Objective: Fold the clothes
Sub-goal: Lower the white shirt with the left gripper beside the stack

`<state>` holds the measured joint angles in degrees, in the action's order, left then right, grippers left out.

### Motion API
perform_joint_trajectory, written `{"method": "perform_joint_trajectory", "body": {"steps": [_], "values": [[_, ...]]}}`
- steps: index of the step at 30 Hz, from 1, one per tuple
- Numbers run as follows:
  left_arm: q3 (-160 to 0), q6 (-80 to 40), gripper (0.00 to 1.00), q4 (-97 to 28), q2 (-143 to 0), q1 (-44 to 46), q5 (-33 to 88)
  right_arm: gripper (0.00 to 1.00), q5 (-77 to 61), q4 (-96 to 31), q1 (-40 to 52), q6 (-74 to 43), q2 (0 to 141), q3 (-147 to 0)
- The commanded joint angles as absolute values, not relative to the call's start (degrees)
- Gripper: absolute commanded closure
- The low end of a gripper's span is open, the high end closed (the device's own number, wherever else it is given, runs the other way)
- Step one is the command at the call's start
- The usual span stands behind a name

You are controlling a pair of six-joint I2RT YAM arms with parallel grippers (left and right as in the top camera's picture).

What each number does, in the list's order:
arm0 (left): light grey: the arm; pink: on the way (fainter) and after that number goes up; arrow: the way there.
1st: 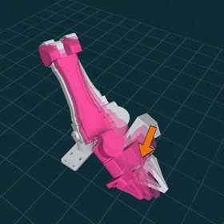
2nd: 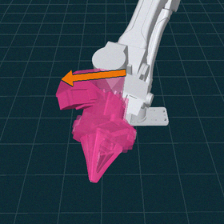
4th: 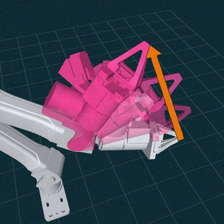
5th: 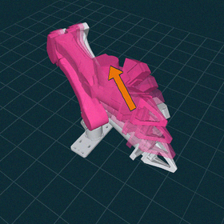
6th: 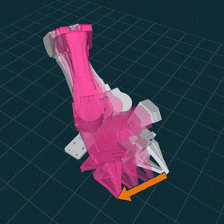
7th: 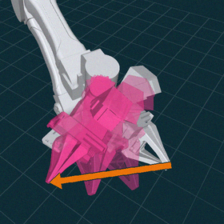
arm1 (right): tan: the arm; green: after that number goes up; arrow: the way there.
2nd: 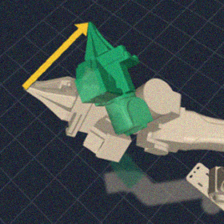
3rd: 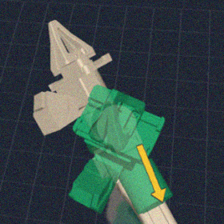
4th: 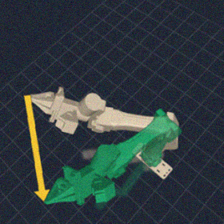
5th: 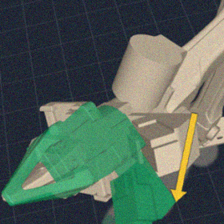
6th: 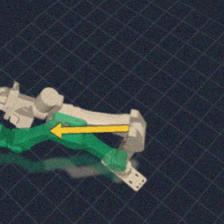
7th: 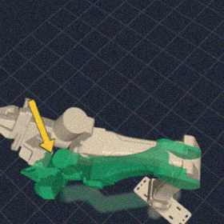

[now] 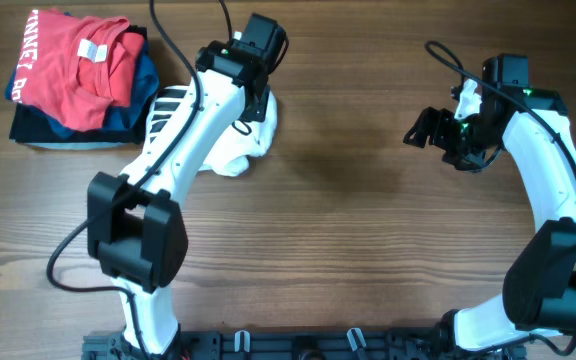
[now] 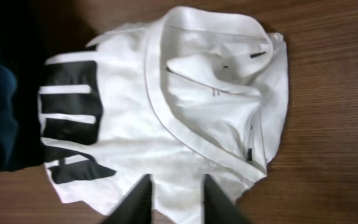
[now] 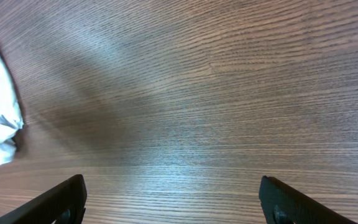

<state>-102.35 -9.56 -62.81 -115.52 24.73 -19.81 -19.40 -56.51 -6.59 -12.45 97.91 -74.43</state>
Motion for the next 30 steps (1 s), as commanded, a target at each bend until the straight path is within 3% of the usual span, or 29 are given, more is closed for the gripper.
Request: {"method": "perform_joint_trajectory", "body": {"steps": [1, 8, 10, 30], "values": [[-103.1, -9.3, 0.60, -63.0, -118.8, 24.8, -17.8, 0.11, -18.9, -56.6, -6.6, -10.5, 96.6, -75.5], [-103.1, -9.5, 0.36, -63.2, -121.1, 24.8, -17.1, 0.10, -18.9, -56.5, -6.6, -10.5, 96.6, -75.5], [-103.1, -9.5, 0.33, -63.3, -122.4, 24.8, -15.2, 0.11, -18.9, -56.4, -6.6, -10.5, 96.6, -75.5], [-103.1, -16.0, 0.31, -60.6, -130.7, 20.2, -16.6, 0.07, -18.9, -56.3, -6.6, -9.8, 96.6, -75.5]]}}
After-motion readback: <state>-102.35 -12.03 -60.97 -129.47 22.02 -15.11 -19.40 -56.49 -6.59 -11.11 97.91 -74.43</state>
